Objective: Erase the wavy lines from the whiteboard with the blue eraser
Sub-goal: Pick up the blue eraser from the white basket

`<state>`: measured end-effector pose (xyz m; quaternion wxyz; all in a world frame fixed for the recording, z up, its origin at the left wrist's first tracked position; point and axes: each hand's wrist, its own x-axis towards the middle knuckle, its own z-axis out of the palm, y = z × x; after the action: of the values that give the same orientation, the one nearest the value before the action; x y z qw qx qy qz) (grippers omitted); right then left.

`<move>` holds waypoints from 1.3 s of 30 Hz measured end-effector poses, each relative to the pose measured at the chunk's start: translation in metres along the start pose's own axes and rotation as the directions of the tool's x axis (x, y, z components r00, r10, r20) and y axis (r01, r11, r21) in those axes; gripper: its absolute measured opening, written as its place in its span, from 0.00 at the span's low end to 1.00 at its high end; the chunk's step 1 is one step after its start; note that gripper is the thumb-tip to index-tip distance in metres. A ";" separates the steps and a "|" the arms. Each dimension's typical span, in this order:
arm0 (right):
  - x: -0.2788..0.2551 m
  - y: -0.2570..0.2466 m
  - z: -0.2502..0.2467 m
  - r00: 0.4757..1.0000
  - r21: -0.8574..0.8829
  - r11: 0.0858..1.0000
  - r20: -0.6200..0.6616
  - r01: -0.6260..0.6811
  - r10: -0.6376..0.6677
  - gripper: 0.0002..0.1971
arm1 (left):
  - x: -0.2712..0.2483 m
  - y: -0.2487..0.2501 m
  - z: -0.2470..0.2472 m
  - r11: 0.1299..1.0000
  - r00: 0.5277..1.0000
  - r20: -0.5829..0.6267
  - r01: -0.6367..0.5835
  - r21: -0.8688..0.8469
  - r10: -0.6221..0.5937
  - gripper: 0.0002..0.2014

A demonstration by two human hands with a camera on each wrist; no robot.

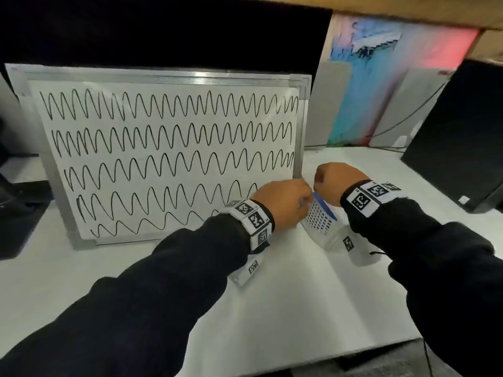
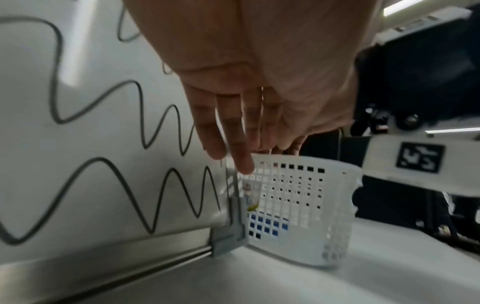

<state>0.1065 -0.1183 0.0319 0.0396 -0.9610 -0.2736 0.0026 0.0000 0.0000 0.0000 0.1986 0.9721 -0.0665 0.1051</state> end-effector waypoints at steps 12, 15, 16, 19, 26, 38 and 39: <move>0.022 0.007 0.035 0.884 -0.392 0.918 0.447 0.058 0.135 0.17 | 0.028 -0.001 0.003 0.975 0.968 0.159 -0.206 0.080 0.192 0.13; 0.021 0.006 0.035 0.892 -0.391 0.920 0.427 0.035 0.148 0.10 | 0.031 -0.003 0.005 0.976 0.974 0.131 -0.197 0.092 0.184 0.13; 0.023 0.005 0.034 0.888 -0.371 0.928 0.439 0.039 0.138 0.11 | 0.032 -0.003 0.006 0.976 0.976 0.121 -0.194 0.095 0.182 0.13; 0.025 0.003 0.024 0.883 -0.337 0.941 0.448 0.025 0.137 0.12 | 0.032 -0.001 0.007 0.975 0.979 0.105 -0.188 0.121 0.176 0.14; 0.014 0.010 -0.007 0.939 -0.101 0.979 0.280 -0.176 0.198 0.31 | 0.020 0.004 0.003 0.980 0.986 0.068 -0.162 0.116 0.155 0.14; -0.037 0.004 -0.049 0.961 0.151 0.977 -0.207 -0.154 0.183 0.28 | -0.028 -0.004 -0.042 1.000 0.943 -0.333 0.001 0.003 0.000 0.22; -0.043 0.000 -0.053 0.954 0.174 0.978 -0.255 -0.116 0.158 0.25 | -0.030 -0.004 -0.045 1.000 0.931 -0.364 0.013 -0.025 -0.021 0.25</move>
<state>0.0716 -0.1450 0.0838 0.1515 -0.9631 -0.1971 -0.1026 -0.0364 0.0245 0.0316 0.2194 0.9341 -0.0212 0.2808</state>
